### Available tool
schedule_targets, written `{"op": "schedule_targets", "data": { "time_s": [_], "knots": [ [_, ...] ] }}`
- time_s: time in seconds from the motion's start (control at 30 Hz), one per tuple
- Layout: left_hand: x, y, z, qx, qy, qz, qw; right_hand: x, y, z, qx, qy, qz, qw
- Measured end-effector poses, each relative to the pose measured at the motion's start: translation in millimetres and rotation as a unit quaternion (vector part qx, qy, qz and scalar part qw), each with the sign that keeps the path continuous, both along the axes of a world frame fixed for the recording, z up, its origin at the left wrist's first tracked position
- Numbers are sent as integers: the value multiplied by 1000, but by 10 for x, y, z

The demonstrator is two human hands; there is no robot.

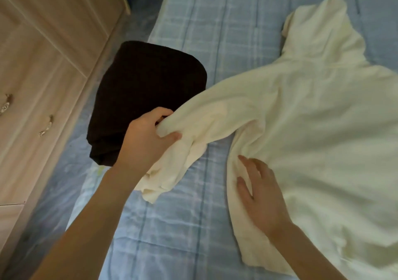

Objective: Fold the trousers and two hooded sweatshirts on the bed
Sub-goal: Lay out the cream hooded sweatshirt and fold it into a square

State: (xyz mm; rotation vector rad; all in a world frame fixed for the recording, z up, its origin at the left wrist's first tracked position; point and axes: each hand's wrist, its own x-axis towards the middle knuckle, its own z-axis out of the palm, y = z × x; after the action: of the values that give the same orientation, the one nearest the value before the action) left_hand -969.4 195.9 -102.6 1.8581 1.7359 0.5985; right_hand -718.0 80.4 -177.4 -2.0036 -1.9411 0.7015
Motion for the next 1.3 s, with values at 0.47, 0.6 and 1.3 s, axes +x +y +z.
{"op": "schedule_targets", "data": {
  "time_s": [0.47,0.6,1.3],
  "knots": [
    [-327,7,213,-43,-188,-41,980,-702,618,501,53,479,-159,862],
    [-120,-32,305,-27,-185,-30,982,-398,434,658,49,483,-231,843],
    [2436,-222,-464,-73,-131,126,981,1495,-205,339,31,30,-63,997]
  ]
}}
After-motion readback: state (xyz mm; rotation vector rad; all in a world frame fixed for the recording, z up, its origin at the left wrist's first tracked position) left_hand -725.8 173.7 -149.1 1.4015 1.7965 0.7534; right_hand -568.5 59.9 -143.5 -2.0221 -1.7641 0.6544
